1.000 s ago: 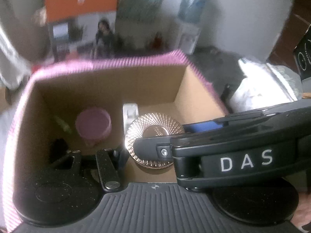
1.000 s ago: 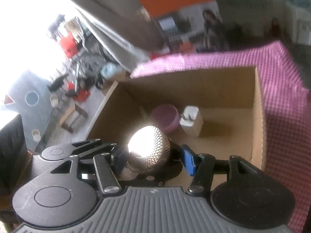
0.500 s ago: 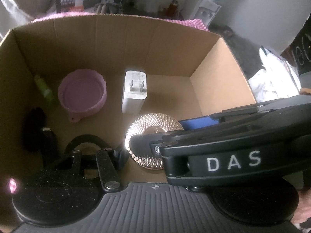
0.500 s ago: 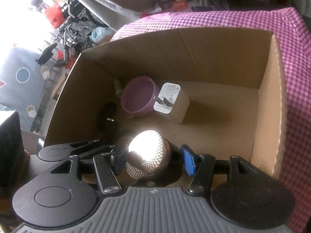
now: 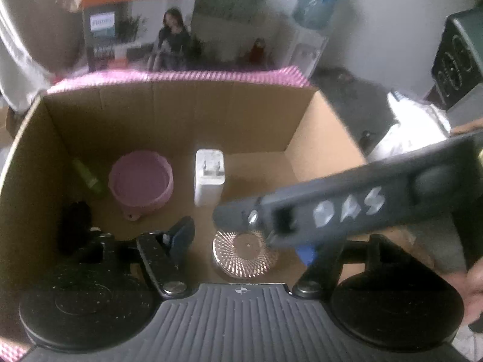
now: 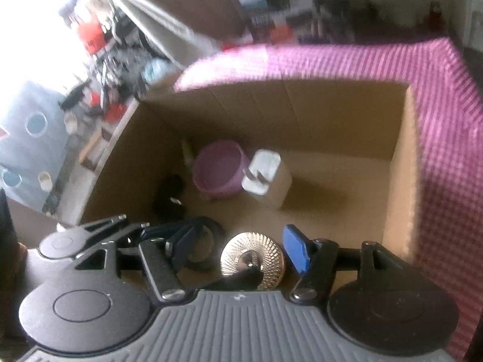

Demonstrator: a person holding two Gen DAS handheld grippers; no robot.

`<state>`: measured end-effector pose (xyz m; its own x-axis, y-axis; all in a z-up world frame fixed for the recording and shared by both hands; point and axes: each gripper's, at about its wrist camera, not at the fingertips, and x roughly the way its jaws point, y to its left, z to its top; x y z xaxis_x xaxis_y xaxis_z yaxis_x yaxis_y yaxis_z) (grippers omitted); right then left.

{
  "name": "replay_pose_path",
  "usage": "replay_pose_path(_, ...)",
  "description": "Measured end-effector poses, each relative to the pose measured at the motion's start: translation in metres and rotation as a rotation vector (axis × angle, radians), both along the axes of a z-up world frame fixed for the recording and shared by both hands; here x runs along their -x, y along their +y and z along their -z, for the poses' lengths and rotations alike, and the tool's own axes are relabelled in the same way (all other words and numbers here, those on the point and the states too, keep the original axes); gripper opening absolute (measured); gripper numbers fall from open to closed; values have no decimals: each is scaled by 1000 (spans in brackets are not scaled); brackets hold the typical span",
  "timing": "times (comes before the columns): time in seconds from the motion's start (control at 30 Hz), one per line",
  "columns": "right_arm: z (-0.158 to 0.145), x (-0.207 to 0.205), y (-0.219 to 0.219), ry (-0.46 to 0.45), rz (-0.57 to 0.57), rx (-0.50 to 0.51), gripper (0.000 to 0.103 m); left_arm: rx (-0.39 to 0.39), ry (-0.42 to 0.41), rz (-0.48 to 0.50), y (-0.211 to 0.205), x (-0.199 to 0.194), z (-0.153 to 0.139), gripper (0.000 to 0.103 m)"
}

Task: Organize rigid objects
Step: 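Withdraw the open right tool from the box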

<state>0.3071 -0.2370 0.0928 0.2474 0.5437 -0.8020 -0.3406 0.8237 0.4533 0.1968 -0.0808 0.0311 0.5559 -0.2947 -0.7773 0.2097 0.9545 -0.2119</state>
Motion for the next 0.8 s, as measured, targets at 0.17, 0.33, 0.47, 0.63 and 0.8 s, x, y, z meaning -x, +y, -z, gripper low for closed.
replay_pose_path(0.17,-37,42,-24,-151,75,-75,78,9,-109,43,-1,38,-19,81)
replay_pose_path(0.33,-68,108,-32,-398,145,-60,103,16,-223,68,2,82,-37,91)
replay_pose_path(0.47,-78,158,-33,-529,200,-54,103,18,-293,74,14,119,-42,96)
replay_pose_path(0.63,-75,193,-24,-584,277,18,103,0,-310,91,25,153,-37,99)
replay_pose_path(0.8,-67,215,0,-616,295,159,103,-47,-286,49,42,170,-16,99)
